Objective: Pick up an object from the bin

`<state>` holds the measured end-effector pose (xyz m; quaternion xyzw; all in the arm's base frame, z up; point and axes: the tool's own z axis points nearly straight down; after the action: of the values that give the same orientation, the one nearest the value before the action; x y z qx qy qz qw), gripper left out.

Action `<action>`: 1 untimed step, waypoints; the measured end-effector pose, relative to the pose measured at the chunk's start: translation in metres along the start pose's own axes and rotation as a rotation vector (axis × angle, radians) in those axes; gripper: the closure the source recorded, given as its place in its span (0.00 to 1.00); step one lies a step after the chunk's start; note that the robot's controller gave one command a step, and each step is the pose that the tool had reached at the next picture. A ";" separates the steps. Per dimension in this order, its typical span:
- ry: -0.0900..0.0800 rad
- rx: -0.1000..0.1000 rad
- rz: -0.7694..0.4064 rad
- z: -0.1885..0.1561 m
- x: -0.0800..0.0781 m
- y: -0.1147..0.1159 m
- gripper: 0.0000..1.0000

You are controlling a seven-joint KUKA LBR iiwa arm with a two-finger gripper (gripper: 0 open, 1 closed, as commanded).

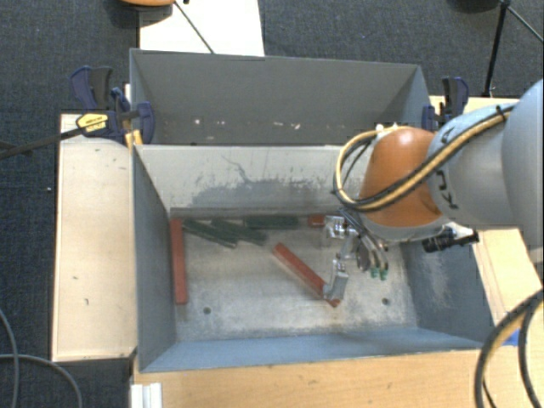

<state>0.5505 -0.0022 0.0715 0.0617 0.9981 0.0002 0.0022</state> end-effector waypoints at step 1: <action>0.004 -0.001 0.089 0.001 0.047 0.056 1.00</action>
Offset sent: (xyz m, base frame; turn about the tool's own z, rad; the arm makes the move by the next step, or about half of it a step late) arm 0.0000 0.0000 0.0000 0.0000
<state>0.5105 0.0588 0.0704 0.1058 0.9944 0.0007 0.0005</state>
